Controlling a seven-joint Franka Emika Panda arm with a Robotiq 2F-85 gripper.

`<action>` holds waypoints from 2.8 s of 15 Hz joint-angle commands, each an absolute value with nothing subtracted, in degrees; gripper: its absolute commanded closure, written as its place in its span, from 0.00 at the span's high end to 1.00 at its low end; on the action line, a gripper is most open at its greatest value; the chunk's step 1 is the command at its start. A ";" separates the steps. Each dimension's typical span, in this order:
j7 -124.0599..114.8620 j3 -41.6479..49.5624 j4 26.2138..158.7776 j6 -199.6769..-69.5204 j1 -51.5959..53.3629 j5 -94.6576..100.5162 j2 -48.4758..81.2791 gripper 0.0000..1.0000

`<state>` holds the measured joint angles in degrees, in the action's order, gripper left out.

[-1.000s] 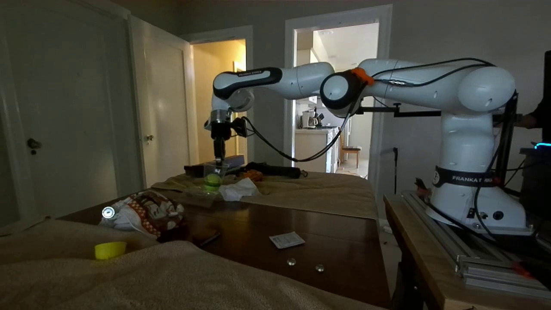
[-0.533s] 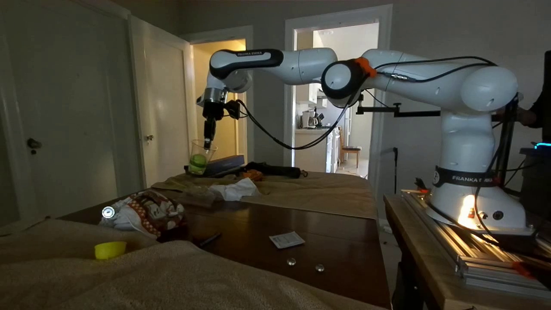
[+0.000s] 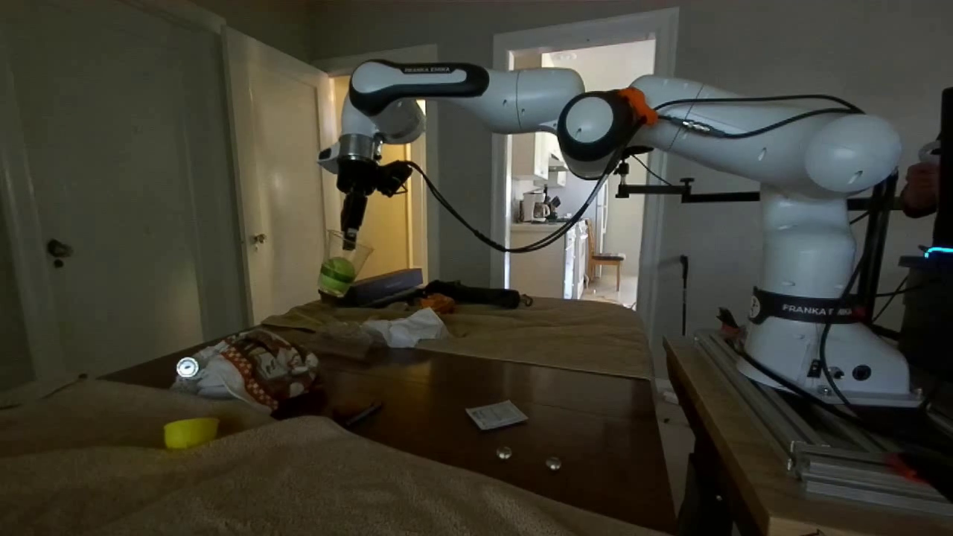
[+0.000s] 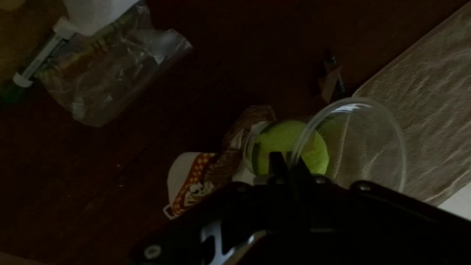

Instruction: Move the clear cup to the left.

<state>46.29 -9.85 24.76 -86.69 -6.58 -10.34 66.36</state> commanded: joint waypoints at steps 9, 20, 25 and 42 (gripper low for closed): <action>65.55 -8.87 25.03 -78.67 1.05 -6.33 64.71 0.01; 53.93 -11.52 25.36 -93.43 -0.23 -10.18 65.45 0.06; 53.93 -11.52 25.59 -93.40 -0.19 -10.16 65.50 0.01; 49.95 -10.92 26.97 -75.36 10.06 -6.09 65.24 0.01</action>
